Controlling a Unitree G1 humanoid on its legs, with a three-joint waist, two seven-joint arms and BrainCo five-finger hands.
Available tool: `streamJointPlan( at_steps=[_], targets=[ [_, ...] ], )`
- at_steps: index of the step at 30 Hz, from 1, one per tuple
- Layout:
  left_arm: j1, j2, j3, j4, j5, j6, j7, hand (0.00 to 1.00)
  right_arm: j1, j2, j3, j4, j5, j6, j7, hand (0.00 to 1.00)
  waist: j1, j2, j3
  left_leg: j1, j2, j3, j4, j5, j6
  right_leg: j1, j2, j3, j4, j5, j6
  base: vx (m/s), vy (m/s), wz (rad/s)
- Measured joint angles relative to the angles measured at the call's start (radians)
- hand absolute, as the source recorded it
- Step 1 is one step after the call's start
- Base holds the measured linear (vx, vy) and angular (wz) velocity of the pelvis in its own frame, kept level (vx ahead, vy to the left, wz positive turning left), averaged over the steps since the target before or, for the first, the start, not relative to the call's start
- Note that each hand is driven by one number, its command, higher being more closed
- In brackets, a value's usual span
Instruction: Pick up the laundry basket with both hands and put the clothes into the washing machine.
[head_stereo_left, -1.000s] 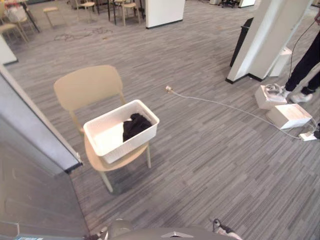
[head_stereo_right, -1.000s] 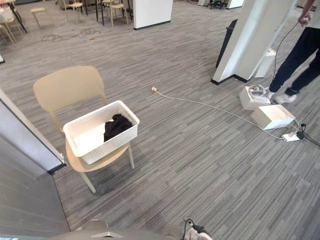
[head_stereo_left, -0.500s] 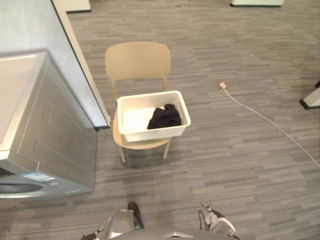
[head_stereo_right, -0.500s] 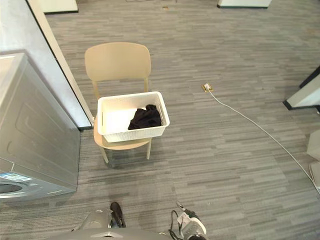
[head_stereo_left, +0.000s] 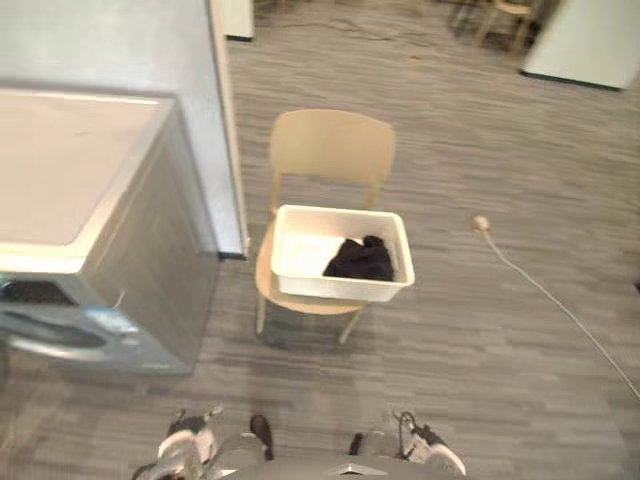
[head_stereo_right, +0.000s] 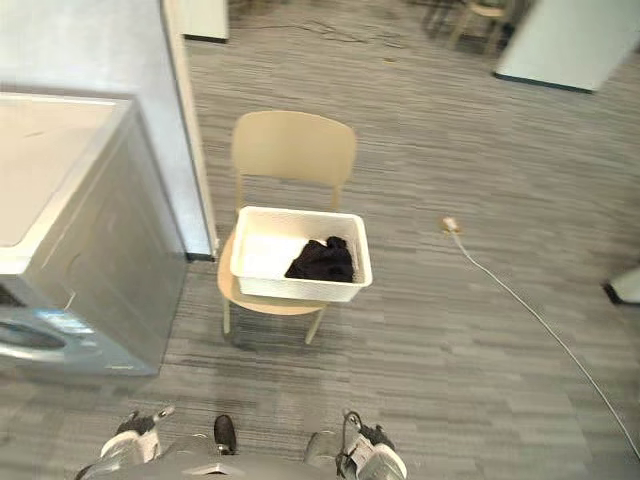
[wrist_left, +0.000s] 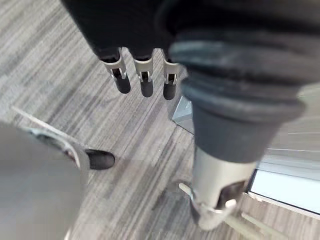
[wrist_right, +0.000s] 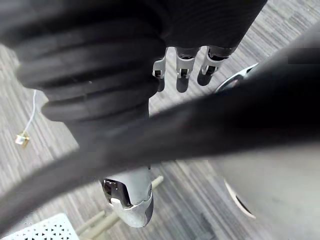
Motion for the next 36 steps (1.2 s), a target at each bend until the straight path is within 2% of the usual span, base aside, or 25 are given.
streamJointPlan(
  at_steps=[1, 2, 3, 4, 5, 6, 7, 9, 10, 12, 13, 14, 15, 18, 21, 24, 26, 28, 30, 33, 36],
  targets=[
    [0.0, -0.004, -0.005, -0.001, 0.004, -0.003, -0.001, 0.0, -0.003, 0.003, -0.004, 0.004, 0.0, 0.002, -0.001, 0.0, 0.0, -0.005, -0.003, -0.003, 0.003, -0.026, 0.0, 0.009, -0.014, 0.017, 0.0, 0.033, -0.107, 0.019, -0.008, 0.1, -0.244, 0.67],
    [0.003, 0.004, -0.006, 0.001, 0.018, -0.009, -0.001, 0.0, -0.004, 0.009, -0.004, 0.004, 0.0, 0.005, -0.001, 0.0, -0.001, -0.023, -0.014, -0.013, 0.001, -0.048, -0.001, 0.025, -0.039, 0.038, 0.003, 0.069, -0.22, 0.086, -0.013, 0.1, -0.277, 0.56],
    [0.005, 0.007, -0.008, 0.002, 0.019, -0.01, -0.001, 0.0, -0.005, 0.011, -0.004, 0.004, 0.0, 0.005, -0.002, 0.0, -0.001, -0.028, -0.018, -0.014, 0.0, -0.05, -0.003, 0.029, -0.045, 0.042, 0.003, 0.075, -0.243, 0.111, -0.011, 0.11, -0.359, 0.5],
    [0.017, 0.03, -0.011, 0.011, 0.026, -0.011, -0.002, 0.0, -0.005, 0.026, -0.004, 0.004, 0.0, 0.006, 0.0, 0.0, 0.003, -0.076, -0.035, -0.013, -0.012, -0.06, -0.011, 0.049, -0.07, 0.07, 0.0, 0.073, -0.317, 0.178, 0.018, 0.13, -0.405, 0.2],
    [0.024, 0.032, -0.008, 0.024, 0.03, -0.013, -0.002, 0.0, -0.009, 0.026, -0.004, 0.003, -0.001, 0.006, -0.001, 0.0, 0.008, -0.073, -0.04, -0.009, -0.007, -0.07, -0.02, 0.055, -0.079, 0.086, 0.008, 0.072, -0.348, 0.16, 0.032, 0.14, -0.45, 0.08],
    [0.026, 0.032, -0.001, 0.04, 0.039, -0.013, -0.002, 0.0, -0.028, 0.018, 0.006, -0.005, -0.001, 0.008, -0.001, 0.0, 0.009, -0.053, -0.053, -0.006, 0.013, -0.073, -0.051, 0.076, -0.102, 0.108, 0.039, 0.06, -0.414, 0.147, 0.031, 0.11, -0.333, -0.16],
    [0.027, 0.026, 0.0, 0.046, 0.039, -0.013, -0.002, 0.0, -0.037, 0.013, 0.012, -0.027, -0.002, 0.012, -0.003, 0.0, 0.01, -0.044, -0.054, -0.002, 0.024, -0.075, -0.068, 0.095, -0.105, 0.115, 0.056, 0.053, -0.441, 0.147, 0.031, 0.08, -0.215, -0.17],
    [0.023, 0.008, -0.001, 0.077, 0.039, -0.009, -0.003, 0.0, -0.034, -0.008, 0.088, -0.179, -0.003, 0.02, -0.017, 0.0, -0.007, 0.005, -0.053, 0.026, 0.063, -0.095, -0.128, 0.144, -0.118, 0.148, 0.109, 0.035, -0.489, 0.156, 0.017, 0.09, -0.19, 0.06],
    [0.026, 0.003, -0.002, 0.076, 0.039, -0.009, -0.002, 0.0, -0.02, -0.012, 0.11, -0.285, -0.004, 0.017, -0.022, 0.0, -0.009, 0.012, -0.056, 0.041, 0.079, -0.103, -0.134, 0.149, -0.126, 0.176, 0.129, 0.016, -0.506, 0.157, 0.011, 0.09, -0.179, 0.21],
    [0.03, 0.004, -0.003, 0.07, 0.039, -0.009, -0.002, 0.0, -0.007, -0.017, 0.131, -0.447, -0.004, 0.002, -0.026, 0.0, -0.01, 0.007, -0.058, 0.044, 0.095, -0.127, -0.133, 0.151, -0.132, 0.205, 0.148, -0.011, -0.534, 0.159, 0.005, 0.07, -0.129, 0.28],
    [0.03, 0.006, -0.003, 0.066, 0.04, -0.009, -0.002, 0.0, -0.002, -0.018, 0.144, -0.539, -0.005, -0.02, -0.032, 0.0, -0.013, 0.004, -0.063, 0.033, 0.097, -0.136, -0.133, 0.153, -0.136, 0.209, 0.159, -0.017, -0.548, 0.161, 0.002, 0.04, -0.091, 0.29],
    [0.031, 0.009, -0.003, 0.062, 0.04, -0.009, -0.001, 0.0, -0.002, -0.024, 0.148, -0.576, -0.005, -0.03, -0.032, 0.0, -0.013, 0.006, -0.066, 0.028, 0.098, -0.141, -0.134, 0.154, -0.137, 0.209, 0.161, -0.022, -0.554, 0.162, 0.001, 0.01, -0.057, 0.32],
    [0.03, 0.016, -0.012, 0.062, 0.048, -0.01, 0.0, 0.0, -0.006, -0.028, 0.152, -0.634, -0.013, -0.05, -0.035, 0.0, -0.015, -0.004, -0.065, 0.014, 0.096, -0.157, -0.139, 0.159, -0.139, 0.21, 0.161, -0.041, -0.562, 0.162, 0.001, -0.01, -0.009, 0.29],
    [0.03, 0.039, -0.047, 0.053, 0.059, -0.014, 0.0, 0.0, -0.021, -0.024, 0.162, -0.726, -0.041, -0.066, -0.038, 0.0, -0.015, -0.02, -0.06, -0.014, 0.087, -0.185, -0.14, 0.168, -0.136, 0.21, 0.158, -0.067, -0.577, 0.164, 0.002, -0.02, 0.006, 0.31],
    [0.036, 0.039, -0.085, 0.025, 0.089, -0.016, -0.001, 0.0, -0.098, -0.05, 0.18, -0.746, -0.133, -0.068, -0.054, 0.0, -0.01, -0.011, -0.054, -0.034, 0.075, -0.203, -0.14, 0.174, -0.132, 0.208, 0.152, -0.083, -0.591, 0.172, 0.005, -0.02, 0.024, 0.22],
    [0.035, 0.035, -0.128, -0.004, 0.098, -0.024, -0.001, 0.0, -0.25, -0.168, 0.236, -0.728, -0.218, -0.068, -0.079, 0.0, -0.005, 0.018, -0.024, -0.072, 0.067, -0.229, -0.14, 0.192, -0.125, 0.193, 0.147, -0.115, -0.596, 0.181, 0.008, -0.08, 0.025, 0.31],
    [0.034, 0.037, -0.15, -0.029, 0.098, -0.034, -0.001, 0.0, -0.45, -0.313, 0.318, -0.603, -0.266, -0.071, -0.079, 0.0, 0.007, 0.041, 0.018, -0.111, 0.069, -0.238, -0.14, 0.211, -0.123, 0.162, 0.151, -0.122, -0.6, 0.198, 0.003, -0.13, 0.019, 0.11],
    [0.034, 0.039, -0.15, -0.048, 0.097, -0.038, -0.001, 0.0, -0.591, -0.403, 0.395, -0.483, -0.275, -0.068, -0.075, 0.0, 0.014, 0.052, 0.045, -0.137, 0.072, -0.243, -0.14, 0.223, -0.123, 0.138, 0.155, -0.123, -0.6, 0.209, 0.0, -0.11, 0.006, 0.03],
    [0.023, 0.047, -0.153, -0.057, 0.074, -0.044, 0.0, 0.0, -0.816, -0.53, 0.514, -0.307, -0.276, -0.061, -0.046, 0.0, 0.024, 0.068, 0.103, -0.175, 0.076, -0.26, -0.134, 0.245, -0.123, 0.106, 0.16, -0.133, -0.598, 0.223, -0.008, -0.1, 0.002, 0.08],
    [0.022, 0.062, -0.176, -0.059, 0.05, -0.052, 0.001, 0.0, -1.01, -0.631, 0.601, -0.16, -0.277, -0.046, -0.014, 0.0, 0.045, 0.083, 0.155, -0.224, 0.08, -0.27, -0.134, 0.264, -0.122, 0.056, 0.161, -0.142, -0.577, 0.227, -0.011, -0.08, -0.002, 0.08],
    [0.031, 0.063, -0.194, -0.086, 0.025, -0.057, 0.002, 0.0, -1.164, -0.693, 0.667, -0.041, -0.315, -0.038, 0.004, 0.0, 0.066, 0.095, 0.224, -0.265, 0.081, -0.279, -0.134, 0.281, -0.119, 0.003, 0.155, -0.146, -0.543, 0.226, -0.013, -0.08, -0.006, 0.03]
  ],
)
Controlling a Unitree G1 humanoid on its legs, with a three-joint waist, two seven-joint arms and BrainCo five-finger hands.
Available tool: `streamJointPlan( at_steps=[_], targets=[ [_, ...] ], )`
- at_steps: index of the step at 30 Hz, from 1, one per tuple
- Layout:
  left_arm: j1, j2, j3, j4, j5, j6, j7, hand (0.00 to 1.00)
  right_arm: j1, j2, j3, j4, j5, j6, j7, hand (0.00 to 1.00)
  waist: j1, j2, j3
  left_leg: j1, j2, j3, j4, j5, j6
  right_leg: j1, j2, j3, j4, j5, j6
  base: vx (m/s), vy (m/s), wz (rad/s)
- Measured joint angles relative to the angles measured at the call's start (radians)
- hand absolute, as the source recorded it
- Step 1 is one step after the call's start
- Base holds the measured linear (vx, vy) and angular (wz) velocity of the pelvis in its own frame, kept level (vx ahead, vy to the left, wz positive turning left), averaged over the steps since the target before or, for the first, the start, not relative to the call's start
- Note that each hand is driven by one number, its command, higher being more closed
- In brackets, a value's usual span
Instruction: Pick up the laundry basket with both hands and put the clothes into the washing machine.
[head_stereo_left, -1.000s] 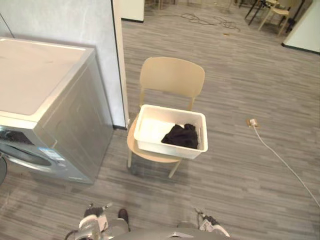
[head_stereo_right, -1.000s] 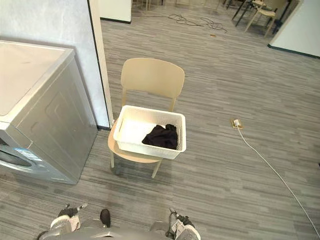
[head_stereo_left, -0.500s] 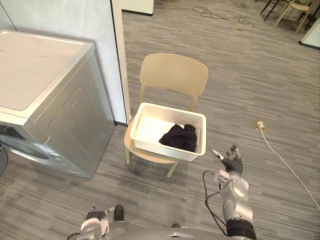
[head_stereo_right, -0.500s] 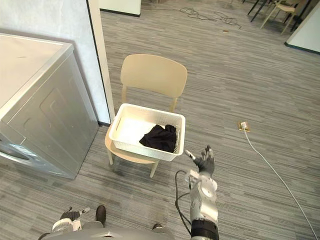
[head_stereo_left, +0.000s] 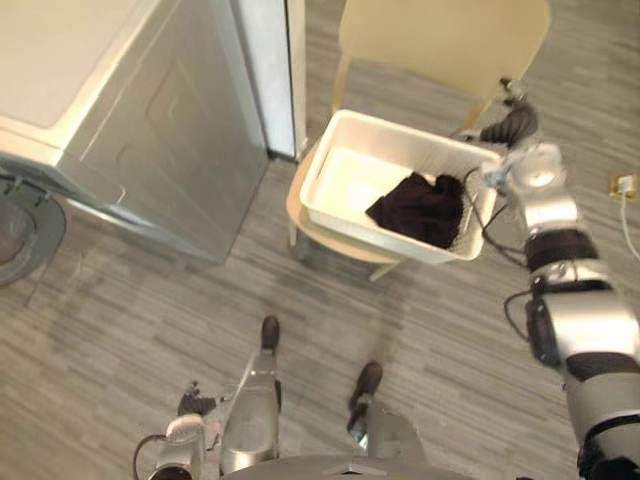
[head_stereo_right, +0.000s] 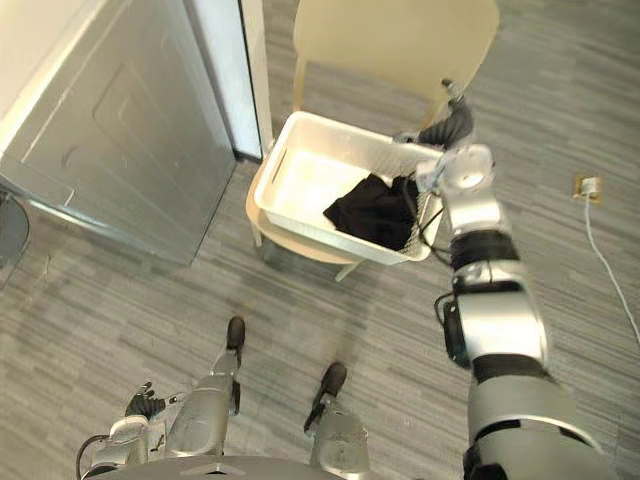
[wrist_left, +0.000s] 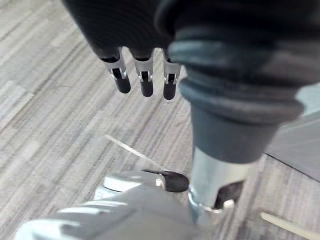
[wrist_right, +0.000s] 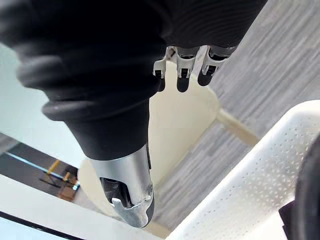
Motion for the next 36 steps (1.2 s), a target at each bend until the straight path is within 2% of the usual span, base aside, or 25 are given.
streamJointPlan(
  at_steps=[2, 5, 9, 21, 27, 33, 36],
  targets=[
    [0.0, 0.0, 0.0, -0.009, -0.05, -0.01, 0.0, 0.0, -0.056, -0.008, 0.016, 0.035, -0.001, 0.009, 0.005, 0.0, 0.01, 0.001, 0.034, -0.024, 0.002, 0.002, 0.0, 0.007, 0.0, -0.035, -0.005, 0.005, 0.023, -0.001, -0.001, -0.07, -0.01, -0.04],
    [-0.001, -0.002, 0.001, -0.01, -0.137, -0.016, 0.005, 0.0, -0.078, -0.012, 0.054, 0.072, -0.001, 0.02, 0.011, 0.0, 0.032, 0.003, 0.051, -0.066, -0.001, 0.01, 0.0, 0.016, 0.007, -0.093, -0.015, 0.014, 0.051, -0.002, -0.002, -0.05, -0.013, -0.08],
    [-0.004, -0.001, 0.001, -0.011, -0.143, -0.018, 0.013, 0.0, -0.083, -0.012, 0.074, 0.096, -0.001, 0.032, 0.041, 0.0, 0.036, 0.004, 0.068, -0.087, -0.004, 0.014, 0.0, 0.018, 0.009, -0.124, -0.022, 0.021, 0.067, -0.004, -0.002, -0.02, -0.01, -0.04],
    [-0.044, 0.003, -0.044, -0.056, -0.169, -0.027, 0.043, 0.0, -0.13, -0.028, 0.06, 0.212, -0.001, 0.06, 0.037, 0.0, 0.041, 0.011, 0.096, -0.187, -0.013, 0.003, 0.0, 0.042, 0.01, -0.261, -0.053, 0.018, 0.173, -0.042, -0.007, -0.01, -0.038, 0.02],
    [-0.054, -0.011, -0.046, -0.089, -0.198, -0.039, 0.044, 0.0, -0.143, -0.058, 0.031, 0.213, -0.001, 0.06, 0.017, 0.0, 0.048, 0.03, 0.106, -0.259, -0.023, -0.008, 0.0, 0.054, 0.006, -0.356, -0.086, 0.008, 0.253, -0.076, -0.01, 0.0, -0.052, 0.06],
    [-0.059, -0.04, -0.019, -0.168, -0.214, -0.04, 0.046, 0.0, -0.147, -0.06, 0.036, 0.179, 0.022, 0.061, -0.031, 0.0, 0.047, 0.033, 0.107, -0.349, -0.031, 0.026, 0.0, 0.06, -0.002, -0.478, -0.13, 0.0, 0.353, -0.114, -0.016, 0.01, -0.031, 0.08],
    [-0.066, -0.07, 0.005, -0.212, -0.227, -0.048, 0.047, 0.0, -0.148, -0.064, 0.058, 0.132, 0.043, 0.063, -0.045, 0.0, 0.047, 0.033, 0.107, -0.378, -0.035, 0.04, 0.001, 0.075, 0.008, -0.517, -0.147, -0.005, 0.389, -0.129, -0.018, 0.03, -0.008, 0.1]
  ],
)
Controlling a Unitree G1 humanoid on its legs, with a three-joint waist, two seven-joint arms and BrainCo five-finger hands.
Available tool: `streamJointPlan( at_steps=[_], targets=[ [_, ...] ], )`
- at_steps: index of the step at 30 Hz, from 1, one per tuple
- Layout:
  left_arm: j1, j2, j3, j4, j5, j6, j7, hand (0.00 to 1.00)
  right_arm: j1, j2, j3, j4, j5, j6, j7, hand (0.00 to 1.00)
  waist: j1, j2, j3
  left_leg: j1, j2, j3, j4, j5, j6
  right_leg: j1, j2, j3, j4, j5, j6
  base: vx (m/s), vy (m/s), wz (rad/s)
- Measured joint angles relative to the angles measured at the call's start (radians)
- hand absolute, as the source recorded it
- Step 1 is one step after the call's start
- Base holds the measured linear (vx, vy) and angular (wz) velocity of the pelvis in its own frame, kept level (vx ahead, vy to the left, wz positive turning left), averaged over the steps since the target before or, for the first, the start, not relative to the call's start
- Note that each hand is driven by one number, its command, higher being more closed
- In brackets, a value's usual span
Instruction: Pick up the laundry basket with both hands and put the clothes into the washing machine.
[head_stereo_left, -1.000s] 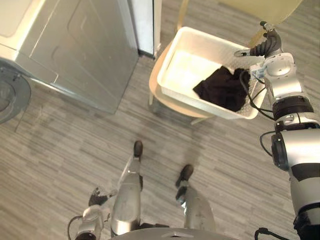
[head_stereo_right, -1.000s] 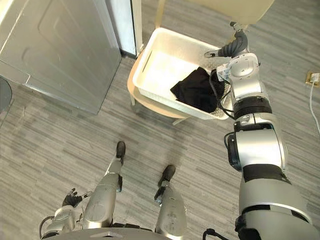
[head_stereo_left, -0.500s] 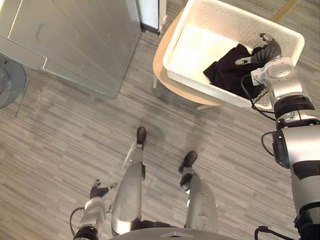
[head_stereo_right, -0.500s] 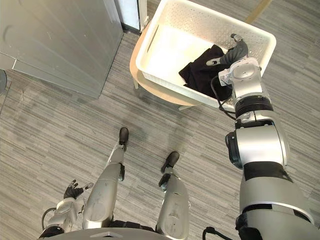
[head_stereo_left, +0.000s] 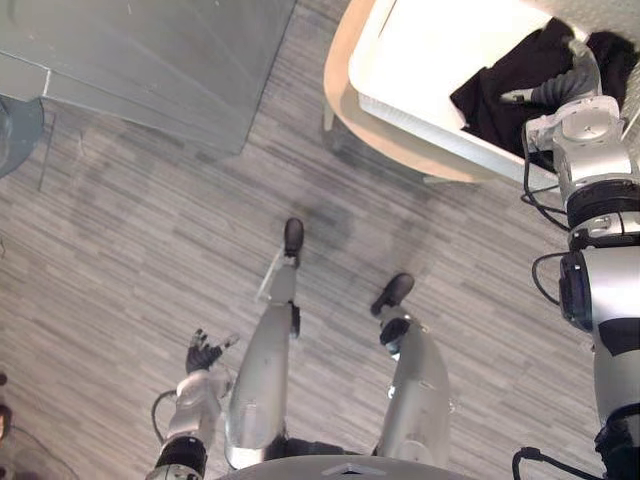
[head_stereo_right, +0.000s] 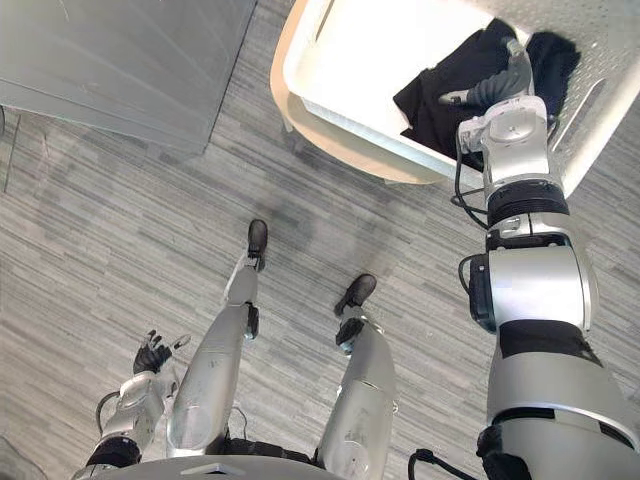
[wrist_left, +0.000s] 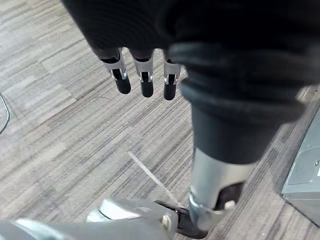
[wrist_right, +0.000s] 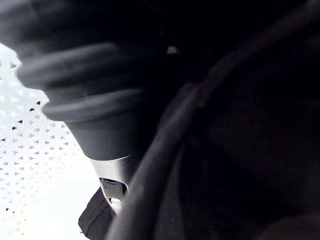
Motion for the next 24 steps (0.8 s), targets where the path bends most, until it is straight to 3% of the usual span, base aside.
streamJointPlan(
  at_steps=[4, 5, 15, 19, 24],
  targets=[
    [-0.019, -0.029, 0.001, -0.033, -0.015, -0.002, 0.0, 0.0, -0.002, 0.0, 0.061, -0.048, 0.057, -0.008, -0.021, 0.0, -0.011, 0.0, 0.0, -0.023, 0.003, 0.042, 0.001, -0.006, -0.002, -0.028, -0.028, -0.022, 0.054, -0.027, -0.005, 0.03, 0.006, 0.19],
    [-0.03, -0.035, 0.001, -0.034, -0.019, -0.004, 0.0, 0.0, -0.002, 0.0, 0.065, -0.05, 0.057, -0.008, -0.023, 1.0, -0.011, 0.0, 0.0, -0.038, 0.007, 0.058, 0.024, -0.007, 0.006, -0.031, -0.032, -0.027, 0.067, -0.034, -0.009, 0.03, 0.012, 0.21],
    [-0.042, -0.044, 0.003, -0.034, -0.035, -0.009, 0.032, 0.0, 0.018, 0.001, 0.13, -0.051, -0.005, -0.019, -0.023, 1.0, -0.011, -0.003, -0.001, -0.055, 0.015, 0.05, 0.077, -0.016, 0.017, -0.016, -0.039, -0.058, 0.097, -0.055, -0.019, 0.01, -0.003, 0.05],
    [-0.042, -0.044, 0.01, -0.036, -0.036, -0.011, 0.039, 0.0, 0.072, 0.002, 0.116, -0.051, 0.034, -0.006, -0.032, 1.0, -0.011, -0.022, -0.005, -0.054, 0.018, 0.048, 0.079, -0.012, 0.022, -0.001, -0.039, -0.075, 0.096, -0.056, -0.019, 0.03, -0.002, 0.11],
    [-0.041, -0.044, 0.04, -0.031, -0.036, -0.009, 0.039, 0.0, 0.131, 0.034, -0.035, -0.102, 0.134, 0.0, -0.062, 1.0, -0.019, -0.038, -0.006, -0.039, 0.02, 0.041, 0.095, -0.013, 0.022, 0.031, -0.037, -0.085, 0.093, -0.056, -0.019, 0.02, 0.001, 0.04]
  ],
)
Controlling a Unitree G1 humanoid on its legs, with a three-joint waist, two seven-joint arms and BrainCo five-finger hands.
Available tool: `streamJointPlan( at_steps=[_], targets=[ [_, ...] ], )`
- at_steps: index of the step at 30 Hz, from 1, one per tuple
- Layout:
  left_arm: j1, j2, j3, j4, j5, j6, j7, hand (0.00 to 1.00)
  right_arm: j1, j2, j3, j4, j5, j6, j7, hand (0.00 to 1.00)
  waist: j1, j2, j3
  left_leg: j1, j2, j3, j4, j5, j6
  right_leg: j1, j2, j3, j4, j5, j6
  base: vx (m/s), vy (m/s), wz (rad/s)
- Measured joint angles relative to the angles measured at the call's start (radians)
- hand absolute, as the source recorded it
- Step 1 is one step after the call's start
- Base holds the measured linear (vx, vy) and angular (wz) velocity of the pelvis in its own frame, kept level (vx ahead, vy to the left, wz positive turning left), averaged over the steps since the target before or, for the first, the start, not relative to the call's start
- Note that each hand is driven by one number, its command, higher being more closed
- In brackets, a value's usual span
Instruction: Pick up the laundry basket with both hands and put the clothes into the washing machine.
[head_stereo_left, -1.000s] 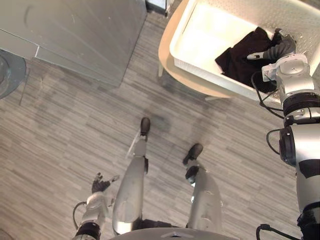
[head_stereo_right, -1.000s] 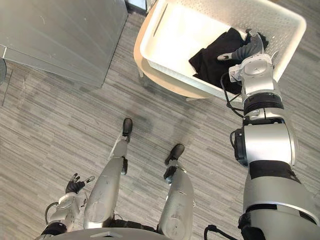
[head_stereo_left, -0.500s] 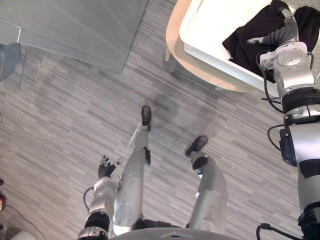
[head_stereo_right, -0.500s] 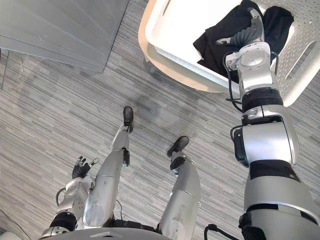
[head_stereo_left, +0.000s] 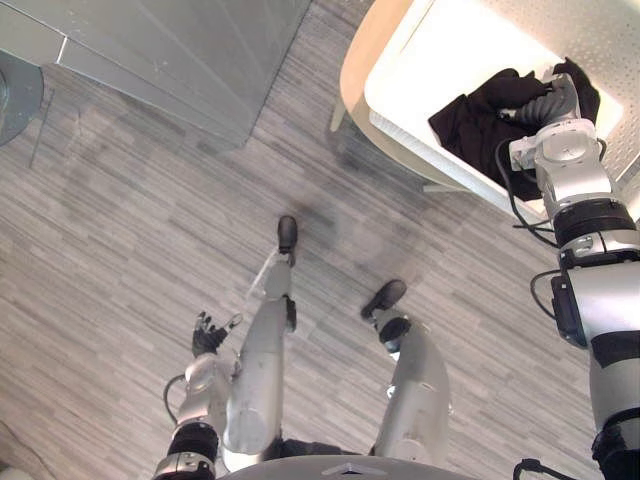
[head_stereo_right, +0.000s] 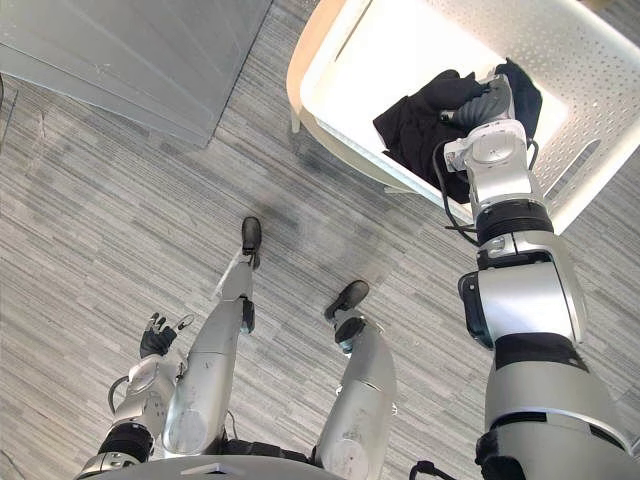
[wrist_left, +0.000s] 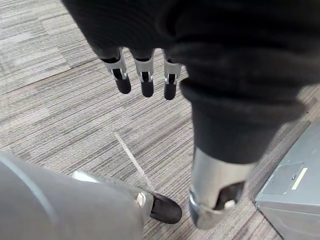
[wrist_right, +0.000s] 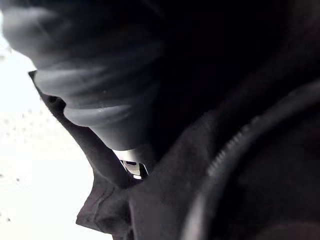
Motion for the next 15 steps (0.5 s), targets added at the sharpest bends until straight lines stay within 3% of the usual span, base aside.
streamJointPlan(
  at_steps=[6, 10, 15],
  targets=[
    [0.011, 0.018, 0.005, 0.022, 0.013, 0.017, 0.003, 0.0, 0.045, 0.071, -0.218, -0.235, 0.163, -0.017, -0.102, 1.0, -0.035, -0.007, 0.0, 0.086, 0.005, 0.016, -0.042, 0.002, -0.001, 0.077, 0.003, -0.019, -0.017, 0.0, 0.001, 0.01, -0.003, 0.02],
    [0.012, 0.029, -0.001, 0.052, 0.022, 0.023, 0.002, 0.0, 0.045, 0.091, -0.333, -0.347, 0.225, -0.063, -0.135, 1.0, -0.036, -0.019, -0.007, 0.166, 0.001, 0.042, -0.084, 0.016, 0.0, 0.137, -0.008, -0.02, -0.011, -0.013, 0.012, 0.04, -0.017, 0.08],
    [0.021, 0.035, -0.007, 0.061, 0.024, 0.041, 0.001, 0.0, 0.043, 0.1, -0.413, -0.418, 0.258, -0.073, -0.17, 1.0, -0.043, -0.027, -0.012, 0.247, -0.023, 0.035, -0.093, 0.03, 0.002, 0.217, -0.037, -0.029, 0.009, -0.036, 0.028, 0.06, -0.039, 0.17]
  ],
)
